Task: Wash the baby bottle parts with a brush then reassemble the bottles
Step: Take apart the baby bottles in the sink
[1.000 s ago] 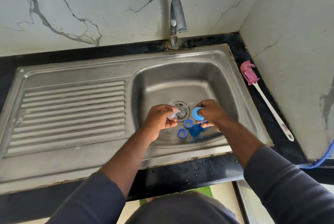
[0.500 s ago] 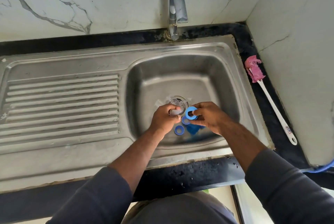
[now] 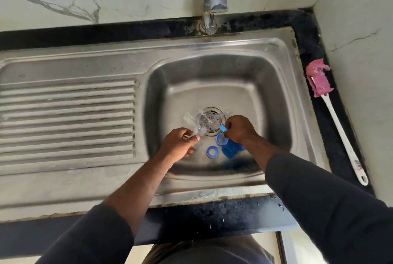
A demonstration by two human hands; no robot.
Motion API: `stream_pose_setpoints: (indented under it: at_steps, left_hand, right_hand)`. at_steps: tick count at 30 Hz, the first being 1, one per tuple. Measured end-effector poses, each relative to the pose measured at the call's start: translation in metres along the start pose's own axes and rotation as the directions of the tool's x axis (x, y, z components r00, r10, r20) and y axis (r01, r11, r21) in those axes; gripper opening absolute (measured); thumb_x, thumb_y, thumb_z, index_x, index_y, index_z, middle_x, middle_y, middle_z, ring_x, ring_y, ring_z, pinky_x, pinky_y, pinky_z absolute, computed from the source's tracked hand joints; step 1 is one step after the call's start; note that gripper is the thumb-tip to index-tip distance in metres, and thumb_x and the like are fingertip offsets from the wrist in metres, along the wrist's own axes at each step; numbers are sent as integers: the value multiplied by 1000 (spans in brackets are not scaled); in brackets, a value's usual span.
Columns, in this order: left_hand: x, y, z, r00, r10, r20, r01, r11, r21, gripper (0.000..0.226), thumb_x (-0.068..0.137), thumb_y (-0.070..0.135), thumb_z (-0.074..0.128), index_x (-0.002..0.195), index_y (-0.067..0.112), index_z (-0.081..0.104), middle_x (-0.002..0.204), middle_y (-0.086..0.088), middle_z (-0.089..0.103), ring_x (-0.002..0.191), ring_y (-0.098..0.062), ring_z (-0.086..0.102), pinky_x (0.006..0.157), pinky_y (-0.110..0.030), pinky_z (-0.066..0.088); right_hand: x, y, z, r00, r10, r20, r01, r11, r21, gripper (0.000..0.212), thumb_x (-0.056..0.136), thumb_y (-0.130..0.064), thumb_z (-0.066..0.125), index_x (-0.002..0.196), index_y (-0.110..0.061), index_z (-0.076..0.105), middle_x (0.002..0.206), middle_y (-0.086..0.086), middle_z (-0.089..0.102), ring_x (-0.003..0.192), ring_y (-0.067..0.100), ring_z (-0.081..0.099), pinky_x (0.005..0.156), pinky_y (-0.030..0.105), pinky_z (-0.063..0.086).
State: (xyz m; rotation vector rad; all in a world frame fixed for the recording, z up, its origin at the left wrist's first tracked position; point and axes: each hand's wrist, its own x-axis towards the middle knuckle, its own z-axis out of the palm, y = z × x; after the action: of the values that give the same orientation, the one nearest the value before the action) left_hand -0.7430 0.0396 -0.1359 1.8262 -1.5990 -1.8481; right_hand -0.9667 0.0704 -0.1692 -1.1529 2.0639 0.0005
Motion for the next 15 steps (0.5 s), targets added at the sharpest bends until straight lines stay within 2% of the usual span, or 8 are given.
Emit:
stream_pose_setpoints:
  at_steps: [2,4,6,8,12,15]
  left_hand:
    - [1,2,1,999,-46,-8,45,999,-24,21,94,31,69,90,11,66,71,-3,63,58,-18,61,60,-33,54]
    - [3,2,1,998,-57,-16,57,998,-17,18,93,30,69,90,12,66,72,-3,64,58,-18,61,59,-32,54]
    - [4,1,1,999,-46,-9,46,999,2,8,92,19,71,95,12,68,78,-4,68,63,-19,62,63,-35,56]
    - [5,0,2,999,-42,4,42,999,1,13,90,4,70,103,5,69,80,-7,68,69,-22,64,69,-37,57]
    - [8,3,5,999,-27,25,27,999,31,26,88,-10,66,110,3,68,85,-10,66,77,-22,68,73,-33,61]
    - [14,3,11,1000,1,20,-3,994,109,29,85,-6,70,111,7,70,88,-9,65,75,-22,67,76,-37,62]
  right_hand:
    - [7,0,4,999,-25,-42,24,999,-32,16,79,-21,75,84,-23,60,108,10,65,94,26,62,70,29,40]
    - [10,-1,6,997,-42,-70,35,994,-105,13,82,-22,71,93,-20,64,111,8,61,99,29,62,71,30,41]
    - [11,0,9,996,-50,-76,36,985,-171,18,84,-22,67,102,-18,63,113,5,59,102,28,62,72,32,41]
    - [10,3,10,996,-55,-77,39,980,-196,15,86,-22,65,100,-18,62,110,4,60,100,27,61,72,33,42]
    - [6,6,4,988,32,-151,-43,996,-72,13,90,-24,60,90,-15,70,95,8,68,84,27,63,69,32,48]
    - [1,11,-6,986,22,-166,-11,998,68,20,90,-17,55,83,-17,74,85,5,70,78,23,64,69,31,51]
